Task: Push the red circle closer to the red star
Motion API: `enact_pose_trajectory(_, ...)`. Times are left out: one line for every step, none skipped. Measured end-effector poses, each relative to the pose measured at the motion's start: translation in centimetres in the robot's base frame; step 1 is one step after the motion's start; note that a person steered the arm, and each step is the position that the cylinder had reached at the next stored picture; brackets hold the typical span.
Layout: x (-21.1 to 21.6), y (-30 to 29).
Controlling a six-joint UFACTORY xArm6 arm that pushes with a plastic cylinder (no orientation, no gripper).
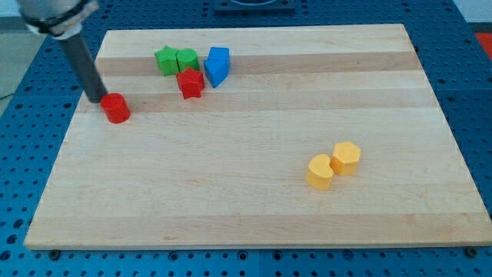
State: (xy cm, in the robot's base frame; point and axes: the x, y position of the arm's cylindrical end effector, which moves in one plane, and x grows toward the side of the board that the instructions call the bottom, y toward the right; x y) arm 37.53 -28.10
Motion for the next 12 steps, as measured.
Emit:
enact_pose_trajectory(2.0,-1.1)
enact_pose_trajectory(3.2,1.4)
enact_pose_trajectory(2.7,5.5)
enact_pose_trajectory(3.2,6.0)
enact_pose_trajectory(5.9,6.0)
enact_pose_trajectory(5.5,6.2)
enact_pose_trajectory(0.9,6.6)
enact_pose_trajectory(-0.1,6.6)
enact_pose_trajectory(3.7,6.4)
enact_pose_trajectory(6.4,6.5)
enact_pose_trajectory(5.5,7.7)
enact_pose_trajectory(2.1,8.9)
